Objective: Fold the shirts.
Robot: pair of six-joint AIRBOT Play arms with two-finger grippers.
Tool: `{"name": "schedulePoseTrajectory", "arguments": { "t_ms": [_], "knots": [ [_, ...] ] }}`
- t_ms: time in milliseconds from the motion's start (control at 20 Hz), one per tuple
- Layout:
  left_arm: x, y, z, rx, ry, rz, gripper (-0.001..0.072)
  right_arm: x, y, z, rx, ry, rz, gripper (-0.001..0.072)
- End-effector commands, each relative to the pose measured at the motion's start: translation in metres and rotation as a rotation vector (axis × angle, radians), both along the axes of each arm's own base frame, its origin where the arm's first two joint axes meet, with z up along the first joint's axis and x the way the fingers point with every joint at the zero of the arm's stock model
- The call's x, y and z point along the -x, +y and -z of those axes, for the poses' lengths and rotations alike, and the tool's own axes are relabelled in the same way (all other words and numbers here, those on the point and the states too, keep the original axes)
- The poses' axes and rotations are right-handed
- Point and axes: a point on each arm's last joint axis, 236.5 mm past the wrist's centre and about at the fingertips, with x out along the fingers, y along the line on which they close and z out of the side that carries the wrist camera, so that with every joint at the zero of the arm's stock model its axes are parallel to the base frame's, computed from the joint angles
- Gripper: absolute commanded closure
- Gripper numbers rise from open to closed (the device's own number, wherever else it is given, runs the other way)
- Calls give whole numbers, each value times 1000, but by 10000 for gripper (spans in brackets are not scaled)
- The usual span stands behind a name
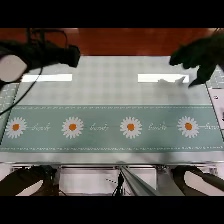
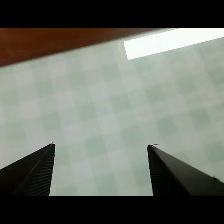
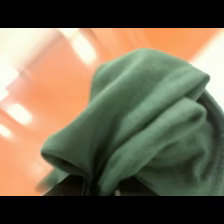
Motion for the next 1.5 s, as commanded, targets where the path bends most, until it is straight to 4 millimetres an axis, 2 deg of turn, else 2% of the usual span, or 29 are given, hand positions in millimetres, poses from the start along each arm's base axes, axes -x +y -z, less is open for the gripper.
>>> {"name": "schedulePoseTrajectory", "arguments": {
  "t_ms": [0,50,100,150,200,300,350,400,550,650,750,800,850,950,1050,1150,1200,1250,1300,1400,1450],
  "knots": [
    [22,13,-86,70,-132,-9,-10,81,54,-163,174,-331,-81,673],
    [34,19,-116,100,-188,-10,-11,109,70,-196,179,-409,-106,673],
    [47,25,-141,127,-239,-10,-11,134,84,-220,181,-468,-132,673],
    [61,32,-165,154,-291,-10,-11,160,99,-240,178,-520,-166,673],
    [76,40,-183,176,-332,-10,-11,181,112,-252,173,-550,-202,673],
    [101,54,-200,196,-365,-14,-11,211,139,-257,153,-544,-292,673],
    [113,61,-198,192,-347,-21,-10,218,154,-247,142,-493,-352,673],
    [122,67,-189,177,-304,-30,-11,220,171,-228,136,-411,-416,673],
    [136,77,-142,102,-112,-60,-10,216,236,-129,131,-25,-665,673],
    [138,79,-112,57,-14,-70,-10,219,295,-62,188,188,-857,673],
    [133,77,-87,26,41,-72,-10,227,360,-2,279,313,-1036,673],
    [130,75,-71,6,76,-73,-10,230,383,30,350,378,-1092,672],
    [128,74,-53,-16,116,-74,-10,230,399,67,432,462,-1122,672],
    [126,73,-16,-59,195,-76,-10,231,415,126,474,618,-1127,672],
    [129,74,25,-108,282,-78,-10,230,421,169,478,728,-1132,672],
    [132,74,61,-140,352,-72,-10,228,423,196,488,786,-1128,669],
    [133,70,78,-143,379,-61,-10,226,427,204,477,796,-1128,570],
    [134,66,93,-140,402,-50,-10,226,432,205,454,788,-1132,374],
    [135,62,105,-134,420,-40,-11,224,436,198,438,762,-1135,251],
    [138,60,124,-125,460,-47,-10,216,433,173,463,709,-1132,241],
    [141,62,132,-130,480,-56,-11,210,423,152,505,675,-1118,241]
  ]
}}
